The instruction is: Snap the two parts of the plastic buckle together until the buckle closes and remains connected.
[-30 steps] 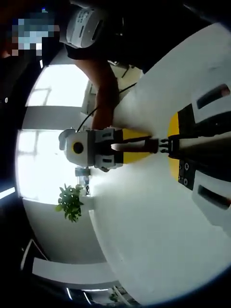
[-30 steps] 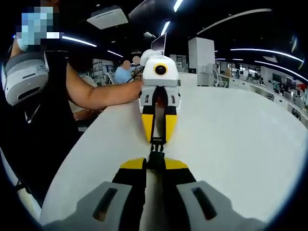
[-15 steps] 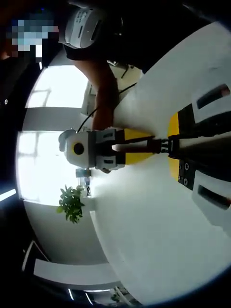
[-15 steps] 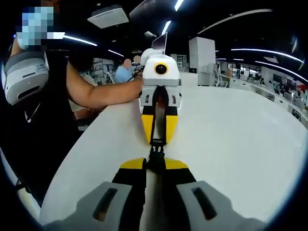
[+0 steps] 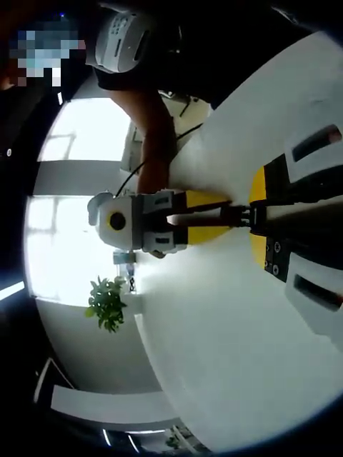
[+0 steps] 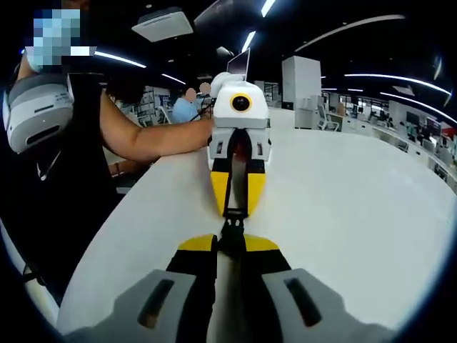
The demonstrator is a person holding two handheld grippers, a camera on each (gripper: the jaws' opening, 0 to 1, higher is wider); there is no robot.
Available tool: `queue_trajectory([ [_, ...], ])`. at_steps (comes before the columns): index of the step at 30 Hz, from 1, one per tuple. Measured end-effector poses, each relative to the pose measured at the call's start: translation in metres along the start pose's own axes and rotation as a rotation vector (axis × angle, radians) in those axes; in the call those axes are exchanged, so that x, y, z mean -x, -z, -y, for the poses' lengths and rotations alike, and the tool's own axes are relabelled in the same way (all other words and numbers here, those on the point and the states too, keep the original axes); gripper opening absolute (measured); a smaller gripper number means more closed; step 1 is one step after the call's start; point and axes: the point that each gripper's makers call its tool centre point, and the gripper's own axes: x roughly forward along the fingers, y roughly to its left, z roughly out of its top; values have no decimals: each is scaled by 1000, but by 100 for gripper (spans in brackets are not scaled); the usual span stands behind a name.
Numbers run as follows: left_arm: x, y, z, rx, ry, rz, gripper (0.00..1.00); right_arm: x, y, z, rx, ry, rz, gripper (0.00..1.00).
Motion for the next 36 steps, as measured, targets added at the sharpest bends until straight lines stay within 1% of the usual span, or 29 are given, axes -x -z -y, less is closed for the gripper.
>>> queue_trajectory([
  [13,1,1,0,-2,1,2,11,-2,-1,0,6,0,5,11],
  [25,3,2,0,0,2,1,11,-2,-1,6,20,25,5,12],
  [36,2,2,1,0,2,2,11,-2,0,7,19,28,8,12],
])
